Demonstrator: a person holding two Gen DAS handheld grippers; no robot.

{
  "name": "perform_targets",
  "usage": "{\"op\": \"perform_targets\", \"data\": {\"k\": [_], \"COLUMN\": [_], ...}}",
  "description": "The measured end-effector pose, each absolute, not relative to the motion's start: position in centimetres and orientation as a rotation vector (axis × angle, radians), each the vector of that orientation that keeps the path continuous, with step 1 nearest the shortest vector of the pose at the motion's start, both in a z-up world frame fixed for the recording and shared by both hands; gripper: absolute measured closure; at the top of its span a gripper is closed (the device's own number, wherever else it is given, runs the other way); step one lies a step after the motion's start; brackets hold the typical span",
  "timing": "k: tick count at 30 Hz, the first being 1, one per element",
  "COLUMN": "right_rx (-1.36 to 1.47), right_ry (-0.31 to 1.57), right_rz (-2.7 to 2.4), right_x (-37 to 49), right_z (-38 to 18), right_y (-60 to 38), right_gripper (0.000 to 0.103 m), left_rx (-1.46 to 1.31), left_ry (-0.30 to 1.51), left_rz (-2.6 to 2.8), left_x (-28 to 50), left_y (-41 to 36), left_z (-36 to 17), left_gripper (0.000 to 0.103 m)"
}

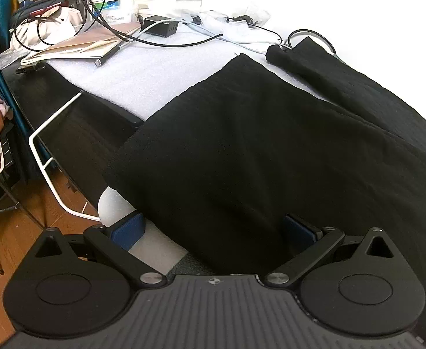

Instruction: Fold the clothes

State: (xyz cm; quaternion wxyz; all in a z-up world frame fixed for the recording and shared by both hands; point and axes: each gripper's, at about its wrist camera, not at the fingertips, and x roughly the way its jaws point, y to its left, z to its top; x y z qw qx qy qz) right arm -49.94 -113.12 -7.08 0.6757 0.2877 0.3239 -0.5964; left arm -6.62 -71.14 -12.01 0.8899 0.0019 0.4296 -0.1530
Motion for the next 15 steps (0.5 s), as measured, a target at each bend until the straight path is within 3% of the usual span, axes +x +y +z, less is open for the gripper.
{"op": "perform_targets", "data": {"k": [15], "right_rx": [0.638], "right_ry": [0.715], "right_rz": [-1.341], "right_x": [-49.93], "right_z": [-7.24], "right_y": [-113.09], "right_gripper": [0.001], "left_rx": [-0.011], "left_ry": [0.937], "left_rz": [-0.311], "left_x": [-6.10], "left_y": [-71.19], "left_z": [-11.77], "left_gripper": [0.000]}}
